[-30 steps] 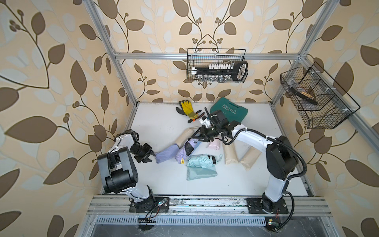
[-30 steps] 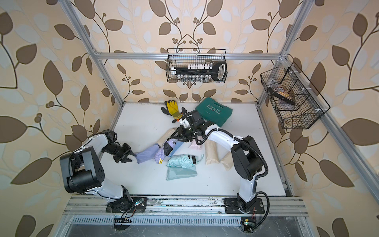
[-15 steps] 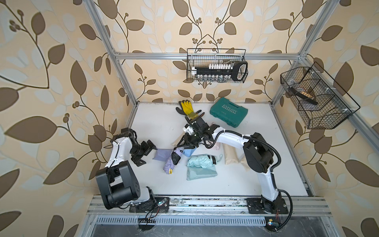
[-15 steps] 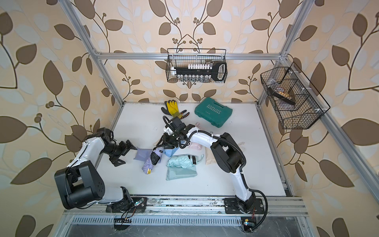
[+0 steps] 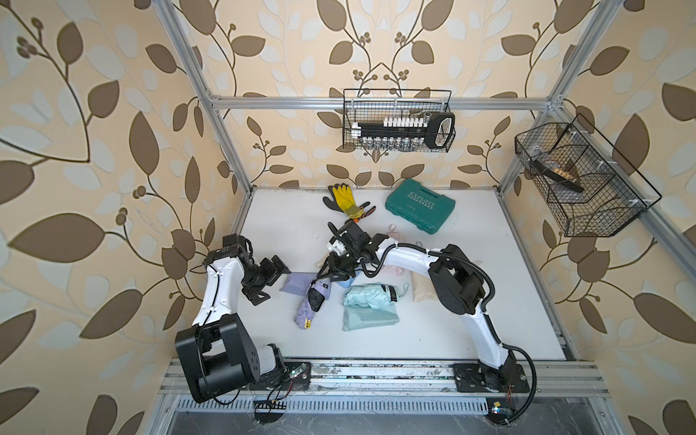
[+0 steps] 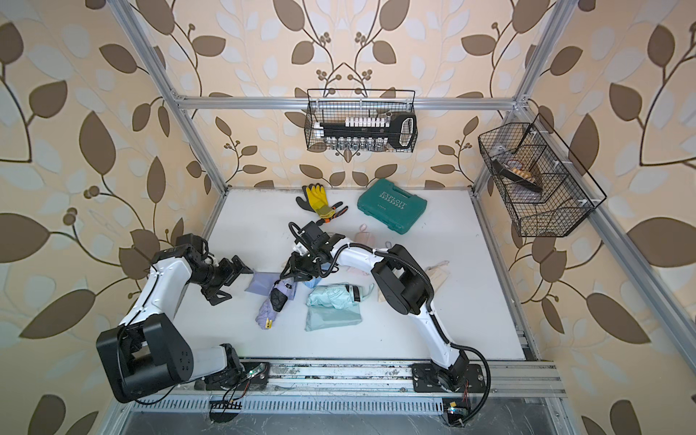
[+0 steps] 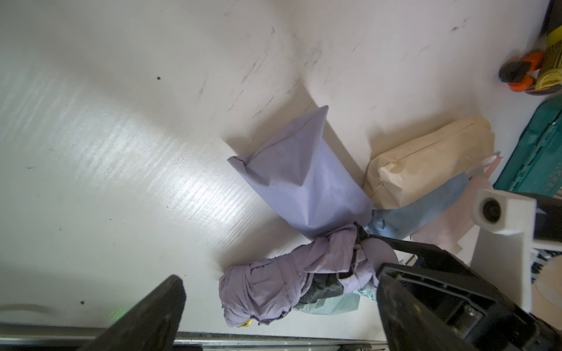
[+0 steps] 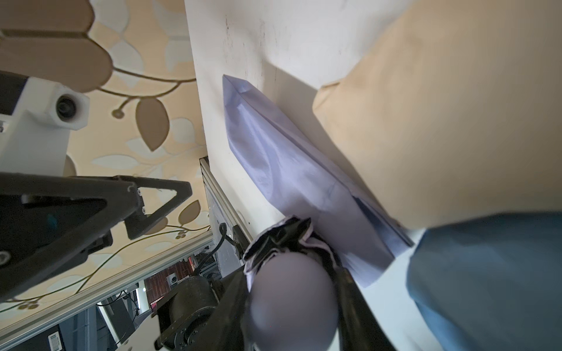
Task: Take umbrellas out of sleeves
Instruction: Place the umbrella in the umbrella sleeve.
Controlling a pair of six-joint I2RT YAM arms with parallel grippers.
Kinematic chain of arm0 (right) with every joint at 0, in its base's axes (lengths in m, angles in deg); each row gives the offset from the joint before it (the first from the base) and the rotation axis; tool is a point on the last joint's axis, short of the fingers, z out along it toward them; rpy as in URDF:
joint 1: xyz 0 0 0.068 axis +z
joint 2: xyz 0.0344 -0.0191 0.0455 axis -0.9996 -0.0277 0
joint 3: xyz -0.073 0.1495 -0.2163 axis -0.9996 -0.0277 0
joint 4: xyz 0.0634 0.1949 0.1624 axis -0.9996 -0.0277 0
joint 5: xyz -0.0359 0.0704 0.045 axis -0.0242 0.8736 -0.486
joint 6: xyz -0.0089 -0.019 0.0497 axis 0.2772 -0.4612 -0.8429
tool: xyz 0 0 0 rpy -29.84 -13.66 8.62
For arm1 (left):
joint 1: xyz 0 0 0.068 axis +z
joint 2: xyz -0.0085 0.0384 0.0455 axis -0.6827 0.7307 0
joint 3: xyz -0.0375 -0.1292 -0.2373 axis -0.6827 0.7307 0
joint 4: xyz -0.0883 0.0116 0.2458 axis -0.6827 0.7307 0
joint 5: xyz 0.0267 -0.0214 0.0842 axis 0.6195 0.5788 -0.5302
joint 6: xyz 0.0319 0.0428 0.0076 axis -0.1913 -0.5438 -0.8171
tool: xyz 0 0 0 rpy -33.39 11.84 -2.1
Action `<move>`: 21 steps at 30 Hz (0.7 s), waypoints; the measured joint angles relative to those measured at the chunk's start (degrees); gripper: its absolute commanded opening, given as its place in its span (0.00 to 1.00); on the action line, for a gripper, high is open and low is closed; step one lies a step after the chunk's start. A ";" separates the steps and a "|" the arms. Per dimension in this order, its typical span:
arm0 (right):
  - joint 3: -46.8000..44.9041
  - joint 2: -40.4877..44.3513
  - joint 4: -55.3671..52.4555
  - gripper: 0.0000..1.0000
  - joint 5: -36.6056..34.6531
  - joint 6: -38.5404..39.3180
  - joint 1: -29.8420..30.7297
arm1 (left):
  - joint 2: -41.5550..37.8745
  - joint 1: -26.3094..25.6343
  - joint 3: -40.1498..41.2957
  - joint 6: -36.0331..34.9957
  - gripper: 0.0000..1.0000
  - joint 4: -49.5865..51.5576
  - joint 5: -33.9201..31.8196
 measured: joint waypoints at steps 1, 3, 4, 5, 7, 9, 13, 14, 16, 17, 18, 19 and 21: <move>0.35 -0.44 0.13 0.43 0.00 -0.33 0.11 | -0.15 -0.26 0.09 0.11 0.99 0.00 0.28; 0.59 -0.92 0.15 0.59 -0.11 -0.94 0.31 | -0.24 -0.28 0.24 0.20 0.99 0.00 0.70; 0.59 -0.98 -0.09 0.61 -0.35 -1.03 0.35 | -0.24 -0.28 0.31 0.22 0.99 0.00 0.76; 0.61 -0.98 -0.31 0.62 -0.59 -0.74 0.35 | -0.24 -0.31 0.35 0.24 0.99 0.00 0.81; 1.20 -0.98 -1.09 0.65 -0.90 -0.26 0.31 | -0.24 -0.35 0.35 0.26 0.99 0.00 0.92; 2.08 -0.83 -2.21 0.68 -1.31 0.94 0.04 | -0.26 -0.70 0.35 0.26 0.99 -0.07 1.16; 2.27 1.68 -4.17 0.70 -1.68 3.26 -1.55 | -0.31 -2.19 0.33 0.28 0.99 -0.61 2.58; 2.08 2.91 -4.48 0.70 -1.68 3.72 -2.29 | -0.31 -2.71 0.33 0.28 0.99 -0.81 2.84; 1.18 6.12 -4.83 0.70 -1.68 4.55 -4.02 | -0.33 -4.04 0.17 0.28 0.99 -1.03 3.37; 0.46 8.22 -4.87 0.70 -1.68 4.96 -5.09 | -0.33 -4.83 -0.02 0.28 0.99 -1.14 3.72; -0.26 9.99 -4.94 0.70 -1.73 5.31 -6.05 | -0.33 -5.51 -0.28 0.28 0.99 -1.20 3.87; -1.20 12.31 -5.14 0.71 -1.73 5.73 -7.30 | -0.31 -6.32 -0.66 0.28 0.99 -1.38 4.11; -3.58 16.76 -5.14 0.71 -1.77 6.43 -9.94 | -0.31 -7.82 -1.57 0.24 0.99 -1.64 4.59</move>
